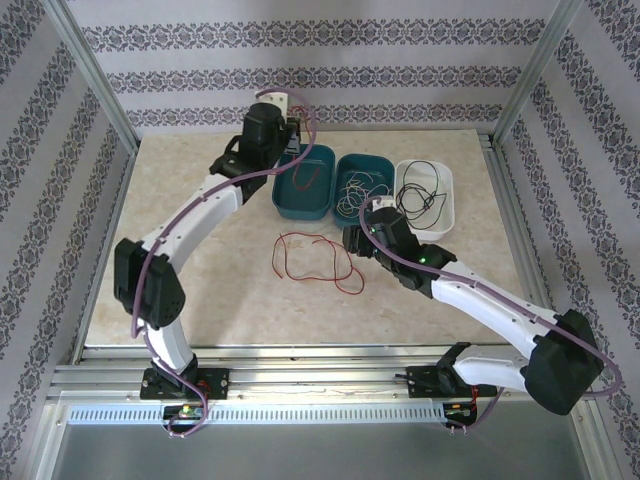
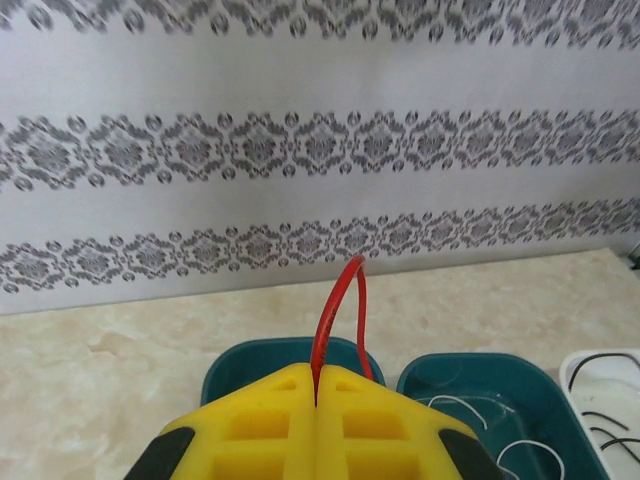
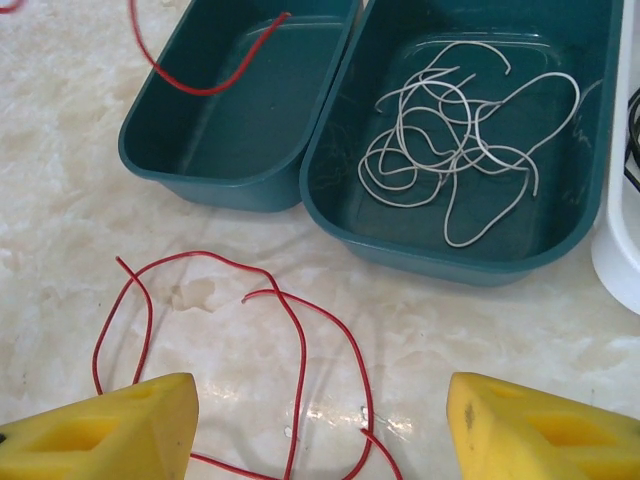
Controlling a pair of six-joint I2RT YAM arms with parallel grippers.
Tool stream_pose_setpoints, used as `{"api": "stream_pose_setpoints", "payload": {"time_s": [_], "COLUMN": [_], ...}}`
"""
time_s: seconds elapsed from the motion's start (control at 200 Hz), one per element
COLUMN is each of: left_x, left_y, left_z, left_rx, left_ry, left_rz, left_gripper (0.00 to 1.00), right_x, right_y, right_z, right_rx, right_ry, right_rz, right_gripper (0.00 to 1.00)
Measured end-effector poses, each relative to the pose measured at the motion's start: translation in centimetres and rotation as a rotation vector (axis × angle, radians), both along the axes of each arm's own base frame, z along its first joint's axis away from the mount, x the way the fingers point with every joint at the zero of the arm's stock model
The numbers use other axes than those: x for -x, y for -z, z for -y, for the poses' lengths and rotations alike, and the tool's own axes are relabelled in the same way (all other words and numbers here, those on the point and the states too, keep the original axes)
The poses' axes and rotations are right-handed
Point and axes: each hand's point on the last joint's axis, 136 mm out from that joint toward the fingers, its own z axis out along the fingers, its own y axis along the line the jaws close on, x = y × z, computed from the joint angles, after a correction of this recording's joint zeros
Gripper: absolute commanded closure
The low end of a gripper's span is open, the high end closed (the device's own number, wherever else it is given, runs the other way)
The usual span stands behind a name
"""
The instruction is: Untangle the cables
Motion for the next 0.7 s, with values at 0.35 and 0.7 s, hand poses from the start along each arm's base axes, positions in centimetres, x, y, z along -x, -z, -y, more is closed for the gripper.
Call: {"api": "stream_pose_setpoints", "payload": {"time_s": [0.35,0.7], "left_x": [-3.5,-4.1], "left_y": [6.7,11.2], "left_z": [4.4,3.8], "left_rx": [-0.012,0.123], "left_ry": [-0.016,-0.118], "left_rz": [-0.100,-0.172], "left_gripper": [1.00,1.00], "right_x": [1.0,1.3], "right_y": [0.9,0.1], "right_z": [1.2,2.9], "right_rx": [0.022,0.003], "right_ry": [0.017,0.067], "right_rz": [-0.013,0.006], "right_gripper": [0.32,0.32]}}
